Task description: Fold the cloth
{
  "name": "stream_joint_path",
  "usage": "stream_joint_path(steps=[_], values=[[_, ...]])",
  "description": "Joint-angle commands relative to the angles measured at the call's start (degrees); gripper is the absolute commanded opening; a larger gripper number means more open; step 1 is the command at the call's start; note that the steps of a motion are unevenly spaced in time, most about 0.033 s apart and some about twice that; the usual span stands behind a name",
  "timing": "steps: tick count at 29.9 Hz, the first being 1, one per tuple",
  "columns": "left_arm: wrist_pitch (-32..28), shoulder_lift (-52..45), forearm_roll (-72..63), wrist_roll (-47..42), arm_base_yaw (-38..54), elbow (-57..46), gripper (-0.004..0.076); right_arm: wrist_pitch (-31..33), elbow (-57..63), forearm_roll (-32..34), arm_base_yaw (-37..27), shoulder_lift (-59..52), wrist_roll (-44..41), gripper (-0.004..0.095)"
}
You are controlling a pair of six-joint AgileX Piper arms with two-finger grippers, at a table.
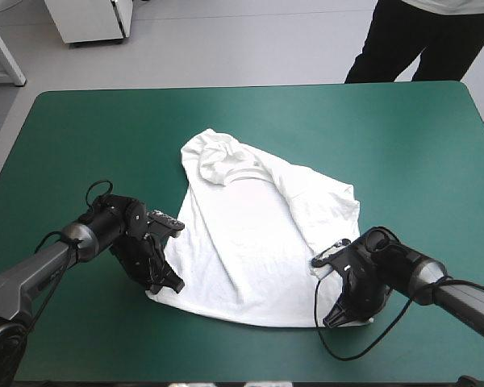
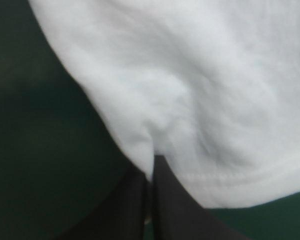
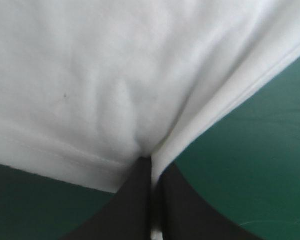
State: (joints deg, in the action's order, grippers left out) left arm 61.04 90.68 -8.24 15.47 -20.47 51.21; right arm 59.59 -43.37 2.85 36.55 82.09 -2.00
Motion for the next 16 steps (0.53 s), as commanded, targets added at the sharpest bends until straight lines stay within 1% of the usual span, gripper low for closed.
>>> stream_joint_path(steps=[1,4,7,12,16], values=[[-6.97,1.77,-8.14,0.57,-1.07,-2.05,-0.001,-11.85,3.5,-7.55,1.23,4.83,-1.05,-0.0013],[-4.65,-2.0,-8.14,0.46,-1.07,-0.08,-0.001,-8.81,1.18,-5.29,1.23,2.79,-2.83,-0.0013],[-1.88,-7.21,-7.98,-0.6,-1.07,3.09,-0.001,-5.24,-2.98,-0.85,1.23,-0.85,-5.42,-0.0013],[3.56,-16.74,-5.7,-3.46,-1.07,11.33,-0.001,2.84,-14.36,9.3,1.23,-8.06,-10.91,-0.0013],[8.74,-22.23,-4.88,-4.55,-1.07,20.45,-0.001,9.62,-24.83,13.0,1.23,-12.75,-11.27,-0.0013]])
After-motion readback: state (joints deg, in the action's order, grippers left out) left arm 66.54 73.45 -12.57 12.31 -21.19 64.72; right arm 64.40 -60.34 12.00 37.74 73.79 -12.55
